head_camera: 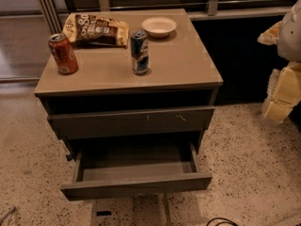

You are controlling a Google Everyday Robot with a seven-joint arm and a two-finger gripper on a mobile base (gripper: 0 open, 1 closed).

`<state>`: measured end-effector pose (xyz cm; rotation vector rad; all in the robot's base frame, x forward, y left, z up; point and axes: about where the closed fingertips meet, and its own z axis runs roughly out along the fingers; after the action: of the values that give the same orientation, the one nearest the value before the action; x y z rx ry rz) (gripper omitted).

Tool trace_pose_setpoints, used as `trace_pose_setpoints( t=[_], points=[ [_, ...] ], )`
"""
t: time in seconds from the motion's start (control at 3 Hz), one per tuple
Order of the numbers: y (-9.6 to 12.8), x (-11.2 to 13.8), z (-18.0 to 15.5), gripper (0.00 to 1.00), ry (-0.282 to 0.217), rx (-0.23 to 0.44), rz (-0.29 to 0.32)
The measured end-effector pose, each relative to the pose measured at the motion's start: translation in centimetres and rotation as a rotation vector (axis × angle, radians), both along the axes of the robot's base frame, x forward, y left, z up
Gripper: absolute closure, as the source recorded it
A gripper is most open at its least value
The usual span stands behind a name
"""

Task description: Close middle drawer

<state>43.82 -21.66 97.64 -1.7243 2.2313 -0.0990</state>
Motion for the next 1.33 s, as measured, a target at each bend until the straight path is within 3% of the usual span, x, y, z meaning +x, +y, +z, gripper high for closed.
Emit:
trace_pose_setpoints(
  t=[0.33, 0.67, 1.0, 1.33],
  points=[
    [0.0, 0.0, 0.0, 0.00, 0.000, 0.000, 0.000],
    [0.0, 0.0, -0.8, 0.13, -0.009, 0.010, -0.003],
    [0.5, -0.2, -4.0, 0.36, -0.010, 0.053, 0.000],
    [1.6, -0.2, -12.4, 0.67, 0.044, 0.154, 0.009]
  ],
)
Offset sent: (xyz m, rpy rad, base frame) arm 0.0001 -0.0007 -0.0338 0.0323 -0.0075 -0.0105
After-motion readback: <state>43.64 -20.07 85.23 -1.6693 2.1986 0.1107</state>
